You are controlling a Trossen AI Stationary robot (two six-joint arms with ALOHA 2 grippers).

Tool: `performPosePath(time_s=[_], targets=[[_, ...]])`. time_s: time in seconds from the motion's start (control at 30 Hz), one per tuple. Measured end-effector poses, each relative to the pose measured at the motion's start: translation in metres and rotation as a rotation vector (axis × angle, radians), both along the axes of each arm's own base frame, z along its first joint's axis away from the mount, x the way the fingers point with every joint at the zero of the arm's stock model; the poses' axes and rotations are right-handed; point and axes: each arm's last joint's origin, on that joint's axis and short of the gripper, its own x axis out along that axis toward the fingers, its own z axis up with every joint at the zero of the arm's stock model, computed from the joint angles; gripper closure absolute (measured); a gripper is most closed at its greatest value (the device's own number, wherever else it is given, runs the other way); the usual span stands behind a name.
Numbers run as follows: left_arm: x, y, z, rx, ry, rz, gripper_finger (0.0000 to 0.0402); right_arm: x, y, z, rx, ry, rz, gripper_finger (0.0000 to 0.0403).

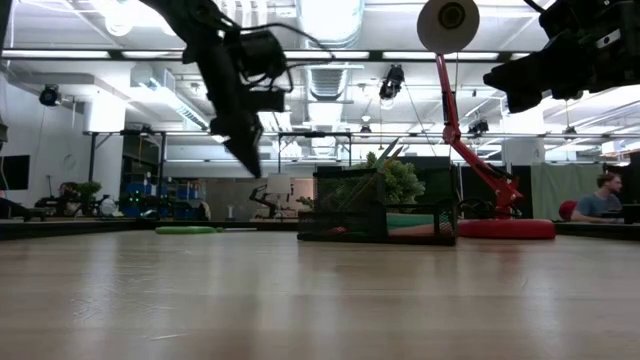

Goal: Pick and place office supplies into organizer
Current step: Put the green scissors into the black desk organizer

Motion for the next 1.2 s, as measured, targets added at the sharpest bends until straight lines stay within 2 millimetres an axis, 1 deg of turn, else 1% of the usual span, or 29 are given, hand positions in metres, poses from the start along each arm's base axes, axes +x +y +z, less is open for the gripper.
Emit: performPosePath(time_s=[0.07, 0.2, 0.33, 0.43, 0.57, 0.67, 0.83, 0.93, 1.0, 1.1, 1.2], targets=[[-0.008, 0.006, -0.004, -0.032, 0.049, 0.067, 0.0320, 0.000, 0.000, 0.000, -0.001, 0.000, 0.000, 0.0333], [-0.026, 0.030, -0.008, -0.080, 0.092, 0.210, 0.0320, 0.000, 0.000, 0.000, -0.001, -0.001, 0.000, 0.0334], [-0.043, 0.056, -0.009, -0.082, 0.086, 0.321, 0.0320, 0.000, 0.000, 0.000, -0.001, -0.001, 0.000, 0.0328], [-0.056, 0.073, -0.009, -0.103, 0.068, 0.439, 0.0320, 0.000, 0.000, 0.000, 0.000, -0.001, 0.000, 0.0324], [-0.071, 0.089, -0.014, -0.145, 0.068, 0.587, 0.0320, 0.000, 0.000, 0.000, 0.000, -0.001, 0.000, 0.0321], [-0.076, 0.094, -0.019, -0.174, 0.081, 0.656, 0.0320, 0.000, 0.000, 0.000, -0.001, 0.000, 0.000, 0.0324], [-0.076, 0.096, -0.028, -0.189, 0.125, 0.655, 0.0320, 0.000, 0.000, 0.000, -0.001, -0.001, 0.000, 0.0332], [-0.077, 0.096, -0.036, -0.199, 0.183, 0.661, 0.0320, 0.000, 0.000, 0.000, -0.001, 0.000, 0.000, 0.0334], [-0.080, 0.095, -0.038, -0.168, 0.248, 0.679, 0.0320, 0.000, 0.000, 0.000, 0.000, 0.000, 0.000, 0.0333], [-0.087, 0.092, -0.040, -0.122, 0.365, 0.703, 0.0320, 0.000, 0.000, 0.000, -0.001, 0.000, 0.000, 0.0329], [-0.091, 0.088, -0.041, -0.138, 0.431, 0.701, 0.0320, 0.000, 0.000, 0.000, 0.000, 0.000, 0.000, 0.0324]])
